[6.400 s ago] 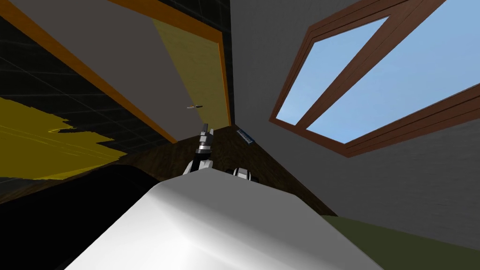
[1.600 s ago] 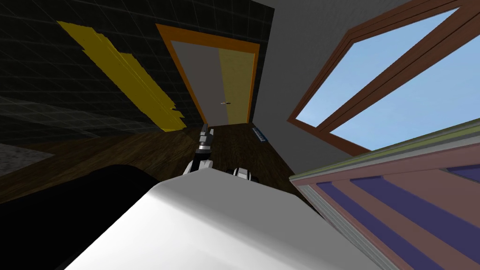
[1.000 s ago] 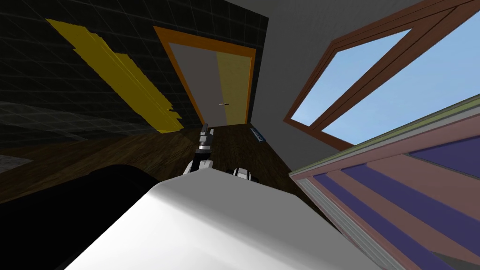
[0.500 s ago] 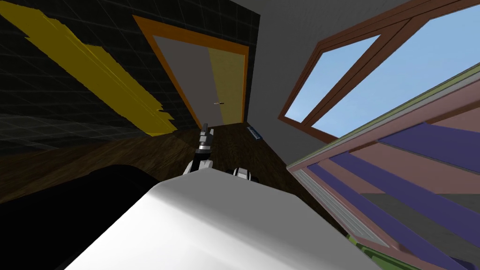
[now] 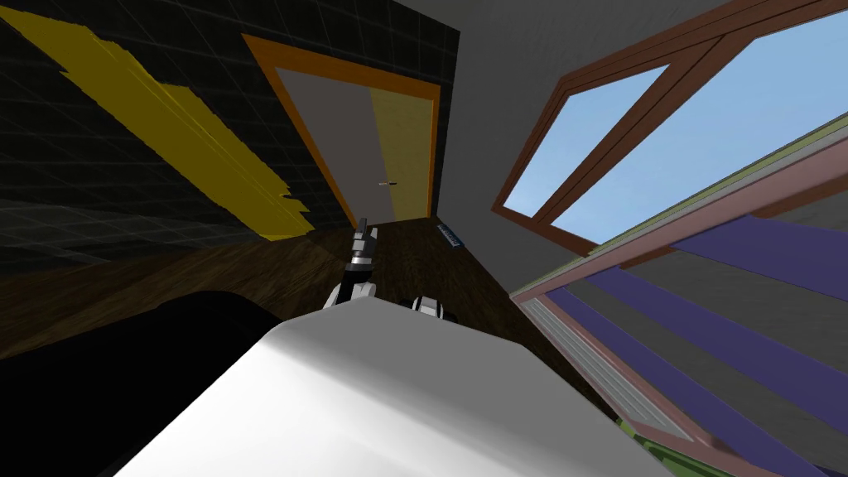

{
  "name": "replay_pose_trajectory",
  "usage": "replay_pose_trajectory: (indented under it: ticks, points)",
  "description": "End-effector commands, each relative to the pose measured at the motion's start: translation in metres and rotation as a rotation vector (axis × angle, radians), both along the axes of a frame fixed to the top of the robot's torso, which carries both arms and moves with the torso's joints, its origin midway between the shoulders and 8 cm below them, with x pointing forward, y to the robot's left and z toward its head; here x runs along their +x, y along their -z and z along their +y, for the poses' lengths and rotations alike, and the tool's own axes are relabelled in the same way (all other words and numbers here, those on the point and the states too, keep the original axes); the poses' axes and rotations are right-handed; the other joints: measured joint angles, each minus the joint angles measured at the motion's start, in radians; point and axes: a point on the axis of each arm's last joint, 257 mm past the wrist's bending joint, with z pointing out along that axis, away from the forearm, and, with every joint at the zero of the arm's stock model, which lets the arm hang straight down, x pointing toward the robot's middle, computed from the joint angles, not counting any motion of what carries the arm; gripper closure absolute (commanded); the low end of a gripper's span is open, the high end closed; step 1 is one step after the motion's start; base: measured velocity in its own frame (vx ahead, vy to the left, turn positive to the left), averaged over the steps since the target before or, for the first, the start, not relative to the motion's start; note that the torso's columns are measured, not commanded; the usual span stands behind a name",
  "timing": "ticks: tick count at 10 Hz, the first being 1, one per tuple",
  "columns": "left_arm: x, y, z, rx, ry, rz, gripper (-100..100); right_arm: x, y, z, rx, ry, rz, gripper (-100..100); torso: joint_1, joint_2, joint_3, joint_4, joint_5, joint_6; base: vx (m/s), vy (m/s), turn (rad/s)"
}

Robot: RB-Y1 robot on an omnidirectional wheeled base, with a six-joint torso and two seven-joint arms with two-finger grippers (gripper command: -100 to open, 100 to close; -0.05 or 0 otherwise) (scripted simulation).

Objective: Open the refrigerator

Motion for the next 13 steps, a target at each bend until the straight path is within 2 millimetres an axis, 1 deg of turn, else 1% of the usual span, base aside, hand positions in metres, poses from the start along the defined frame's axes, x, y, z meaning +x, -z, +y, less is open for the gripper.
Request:
replay_pose_trajectory:
  ticks: [1, 2, 4, 5, 6, 8, 10, 11, 12, 13]
  points:
    - [0.000, 0.000, 0.000, 0.000, 0.000, 0.000, 0, 0.009, 0.037, -0.019, 0.084, 0.000, -0.005, -100, 0.000, 0.002, 0.001, 0.001, 0.000, 0.001, -0.063, -0.027, -0.351]
    - [0.000, 0.000, 0.000, 0.000, 0.000, 0.000, 0, 0.013, 0.050, -0.027, 0.105, -0.001, -0.017, -100, -0.002, 0.007, 0.005, 0.003, -0.001, 0.003, -0.081, -0.025, -0.358]
    - [0.000, 0.000, 0.000, 0.000, 0.000, 0.000, 0, 0.025, 0.079, -0.041, 0.153, -0.011, -0.029, -100, -0.001, 0.002, 0.002, 0.001, -0.001, -0.001, -0.031, -0.006, 0.013]
    - [0.000, 0.000, 0.000, 0.000, 0.000, 0.000, 0, 0.052, 0.092, -0.043, 0.173, -0.054, -0.027, -100, 0.000, -0.002, -0.002, -0.001, 0.000, -0.001, -0.006, 0.000, 0.021]
    - [0.000, 0.000, 0.000, 0.000, 0.000, 0.000, 0, 0.063, 0.093, -0.043, 0.175, -0.077, -0.050, -100, 0.001, -0.004, -0.003, -0.001, 0.000, 0.000, 0.005, 0.002, -0.004]
    - [0.000, 0.000, 0.000, 0.000, 0.000, 0.000, 0, 0.088, 0.099, -0.042, 0.185, -0.113, -0.034, -100, 0.000, -0.001, -0.001, 0.000, 0.000, 0.000, 0.008, 0.001, 0.001]
    - [0.000, 0.000, 0.000, 0.000, 0.000, 0.000, 0, 0.104, 0.103, -0.041, 0.191, -0.135, -0.024, -100, -0.001, 0.002, 0.001, 0.001, 0.000, 0.000, 0.000, 0.000, 0.000]
    - [0.000, 0.000, 0.000, 0.000, 0.000, 0.000, 0, 0.144, 0.129, -0.034, 0.243, -0.207, -0.023, -100, -0.001, 0.002, 0.002, 0.001, 0.000, 0.000, 0.063, -0.076, -0.307]
    - [0.000, 0.000, 0.000, 0.000, 0.000, 0.000, 0, 0.162, 0.150, -0.033, 0.276, -0.233, -0.017, -100, -0.006, -0.001, 0.000, 0.000, -0.002, 0.002, 0.097, -0.080, -0.424]
    - [0.000, 0.000, 0.000, 0.000, 0.000, 0.000, 0, 0.160, 0.161, -0.035, 0.292, -0.228, -0.013, -100, -0.004, -0.002, -0.001, 0.000, -0.002, 0.001, 0.066, -0.034, -0.255]
